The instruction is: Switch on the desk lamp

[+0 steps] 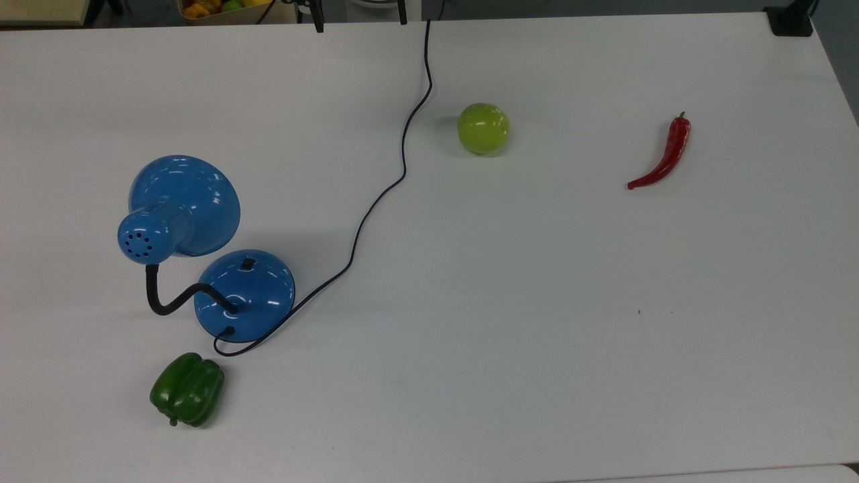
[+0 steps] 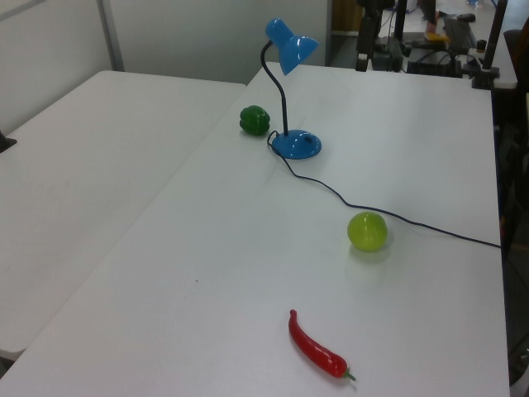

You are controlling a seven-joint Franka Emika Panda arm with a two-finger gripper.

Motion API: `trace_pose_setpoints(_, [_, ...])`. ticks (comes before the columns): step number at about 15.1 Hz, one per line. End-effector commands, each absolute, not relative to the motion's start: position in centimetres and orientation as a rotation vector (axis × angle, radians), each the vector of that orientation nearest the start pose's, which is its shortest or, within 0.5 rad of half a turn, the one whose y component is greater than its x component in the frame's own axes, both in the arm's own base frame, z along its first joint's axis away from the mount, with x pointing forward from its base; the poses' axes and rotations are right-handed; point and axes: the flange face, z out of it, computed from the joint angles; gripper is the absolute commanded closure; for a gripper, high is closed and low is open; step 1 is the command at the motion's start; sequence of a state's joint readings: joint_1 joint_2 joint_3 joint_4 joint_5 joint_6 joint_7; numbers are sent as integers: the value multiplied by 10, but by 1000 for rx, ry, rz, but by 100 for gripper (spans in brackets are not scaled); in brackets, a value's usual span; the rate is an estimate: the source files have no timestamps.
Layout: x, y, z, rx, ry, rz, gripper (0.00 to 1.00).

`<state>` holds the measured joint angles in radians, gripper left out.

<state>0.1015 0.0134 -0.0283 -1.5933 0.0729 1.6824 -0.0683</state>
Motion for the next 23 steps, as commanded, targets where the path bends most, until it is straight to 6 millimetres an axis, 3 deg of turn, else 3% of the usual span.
trace_pose_setpoints(1, [563,55,610,-3085,-266,-114,0])
trace_pose_setpoints(16, [563,55,610,-3083,-268,-119,0])
trace_pose_setpoints(17, [563,55,610,-3082,-268,-121,4])
trace_pose_setpoints(19, [564,55,609,-3078,-272,-121,25])
trace_pose_setpoints(20, [564,55,609,-3079,-272,-119,29])
trace_pose_setpoints(23, [564,52,609,-3071,-272,-126,61])
